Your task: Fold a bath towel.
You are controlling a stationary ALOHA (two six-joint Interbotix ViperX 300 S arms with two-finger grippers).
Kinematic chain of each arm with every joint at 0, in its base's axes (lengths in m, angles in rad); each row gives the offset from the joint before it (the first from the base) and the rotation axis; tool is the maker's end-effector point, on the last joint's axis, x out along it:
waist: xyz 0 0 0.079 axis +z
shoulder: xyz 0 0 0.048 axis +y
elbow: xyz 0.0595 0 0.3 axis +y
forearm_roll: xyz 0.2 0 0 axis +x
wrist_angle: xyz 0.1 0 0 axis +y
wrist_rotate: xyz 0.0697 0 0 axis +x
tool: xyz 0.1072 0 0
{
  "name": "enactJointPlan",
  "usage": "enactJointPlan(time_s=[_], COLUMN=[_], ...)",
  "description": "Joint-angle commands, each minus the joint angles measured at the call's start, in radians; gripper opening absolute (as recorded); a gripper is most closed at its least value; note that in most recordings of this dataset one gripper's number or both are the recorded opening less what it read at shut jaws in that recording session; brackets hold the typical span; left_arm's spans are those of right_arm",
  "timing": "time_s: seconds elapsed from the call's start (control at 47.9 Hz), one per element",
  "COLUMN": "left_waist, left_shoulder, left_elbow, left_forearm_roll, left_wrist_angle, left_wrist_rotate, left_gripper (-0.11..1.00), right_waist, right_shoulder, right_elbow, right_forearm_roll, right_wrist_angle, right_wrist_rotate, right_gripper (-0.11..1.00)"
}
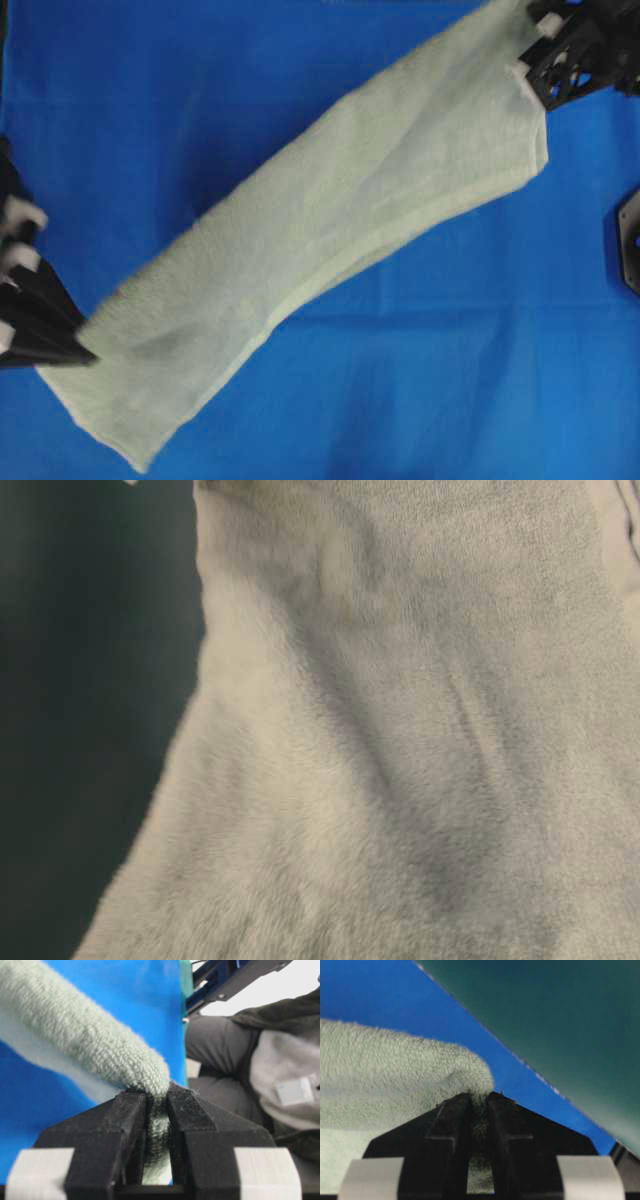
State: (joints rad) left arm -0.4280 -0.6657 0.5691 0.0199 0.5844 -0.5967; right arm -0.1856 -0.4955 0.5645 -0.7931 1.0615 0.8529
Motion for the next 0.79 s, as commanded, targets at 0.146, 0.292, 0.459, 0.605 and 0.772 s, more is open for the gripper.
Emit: enactJointPlan(time_s=[0.146,0.292,0.459,0.605,0.772], left_waist=[-0.06,-0.106,-0.144,-0.147,-0.11], left_shoulder=[0.121,0.215,0.305,0.322,0.278], left_elbow=[-0.098,-0.161,-0.233,-0.242,-0.146], left_forearm_roll=[0.002,0.008,0.023,0.023,0.023], left_wrist_angle=[-0.123,-0.19,-0.216,-0.204,-0.187], left_wrist_rotate=[-0.002,0.003,0.008,0.008,0.0], left_gripper=[0.08,0.08,0.08,0.08,0.08], right_waist=[0.029,0.183,0.405,0.437,0.305], right_shoulder=[-0.072,-0.176,-0.258,-0.233,-0.138], right_elbow=[-0.018,-0.015,-0.02,-0.02,-0.011], right_forearm_roll=[0.015,0.015,0.014,-0.011,-0.048], right_wrist_angle=[0.158,0.336,0.497,0.551,0.439], right_wrist_rotate=[0.002,0.046,0.17,0.192,0.141], right_gripper=[0.13,0.13,0.13,0.13,0.13])
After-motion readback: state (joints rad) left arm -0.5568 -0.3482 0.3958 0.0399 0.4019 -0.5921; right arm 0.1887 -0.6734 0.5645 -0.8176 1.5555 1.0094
